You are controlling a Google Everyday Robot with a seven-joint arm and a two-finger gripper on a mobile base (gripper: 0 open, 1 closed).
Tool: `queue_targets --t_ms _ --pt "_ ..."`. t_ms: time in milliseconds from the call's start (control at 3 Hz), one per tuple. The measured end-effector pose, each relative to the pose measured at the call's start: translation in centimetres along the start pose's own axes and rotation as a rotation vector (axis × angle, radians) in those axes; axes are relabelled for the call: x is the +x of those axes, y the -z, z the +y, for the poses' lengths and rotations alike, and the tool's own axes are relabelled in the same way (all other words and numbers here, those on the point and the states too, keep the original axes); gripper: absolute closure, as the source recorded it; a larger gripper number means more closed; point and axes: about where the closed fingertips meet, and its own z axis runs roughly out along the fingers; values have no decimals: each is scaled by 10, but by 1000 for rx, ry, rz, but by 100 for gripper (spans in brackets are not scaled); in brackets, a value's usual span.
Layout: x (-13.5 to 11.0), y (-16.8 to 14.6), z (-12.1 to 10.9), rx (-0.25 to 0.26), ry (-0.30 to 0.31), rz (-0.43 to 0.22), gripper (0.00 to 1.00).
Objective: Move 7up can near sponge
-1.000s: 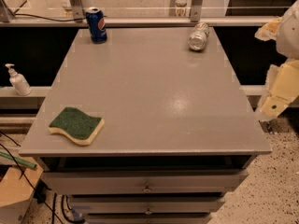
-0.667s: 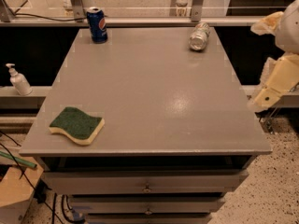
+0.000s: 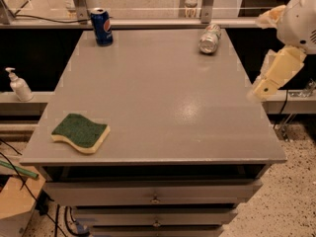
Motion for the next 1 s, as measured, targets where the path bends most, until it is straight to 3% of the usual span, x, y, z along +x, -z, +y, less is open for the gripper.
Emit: queue_targets --t_ms 333,667,1000 --pt "2 -8 -5 22 -46 -27 0" --pt "0 -26 -27 66 -99 -116 0" --pt "5 -47 -67 164 -215 -193 0"
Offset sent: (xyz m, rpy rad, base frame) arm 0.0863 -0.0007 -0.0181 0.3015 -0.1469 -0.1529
